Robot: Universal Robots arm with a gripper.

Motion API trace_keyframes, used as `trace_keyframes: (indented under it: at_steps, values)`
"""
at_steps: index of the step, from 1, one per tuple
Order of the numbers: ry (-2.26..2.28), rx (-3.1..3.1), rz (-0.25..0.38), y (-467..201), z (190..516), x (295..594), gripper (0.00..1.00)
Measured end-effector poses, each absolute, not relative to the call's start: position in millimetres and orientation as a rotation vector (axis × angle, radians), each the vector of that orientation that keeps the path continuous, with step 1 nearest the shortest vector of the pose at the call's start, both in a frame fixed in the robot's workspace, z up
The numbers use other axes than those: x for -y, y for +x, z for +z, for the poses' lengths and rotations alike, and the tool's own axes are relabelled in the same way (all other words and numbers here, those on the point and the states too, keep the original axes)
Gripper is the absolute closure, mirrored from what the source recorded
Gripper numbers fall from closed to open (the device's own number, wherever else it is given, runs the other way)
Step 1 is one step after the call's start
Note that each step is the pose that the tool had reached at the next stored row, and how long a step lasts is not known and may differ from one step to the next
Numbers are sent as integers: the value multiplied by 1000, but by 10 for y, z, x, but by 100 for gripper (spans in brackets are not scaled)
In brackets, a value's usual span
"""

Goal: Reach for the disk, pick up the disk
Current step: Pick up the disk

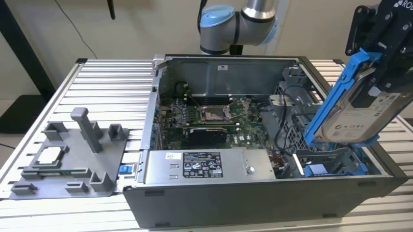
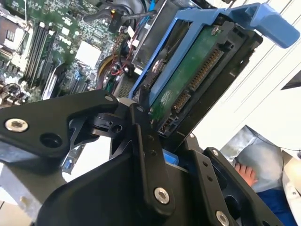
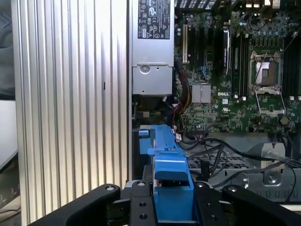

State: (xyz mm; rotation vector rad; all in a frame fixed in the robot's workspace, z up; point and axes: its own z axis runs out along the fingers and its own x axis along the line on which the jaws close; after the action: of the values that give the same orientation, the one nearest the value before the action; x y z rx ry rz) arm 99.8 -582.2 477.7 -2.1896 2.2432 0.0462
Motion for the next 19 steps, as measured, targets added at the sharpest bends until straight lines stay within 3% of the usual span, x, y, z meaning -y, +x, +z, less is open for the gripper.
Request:
trace_keyframes:
  at_steps: [19]
  values:
    - [-2195,-2238,46,1097,4566,5900,100]
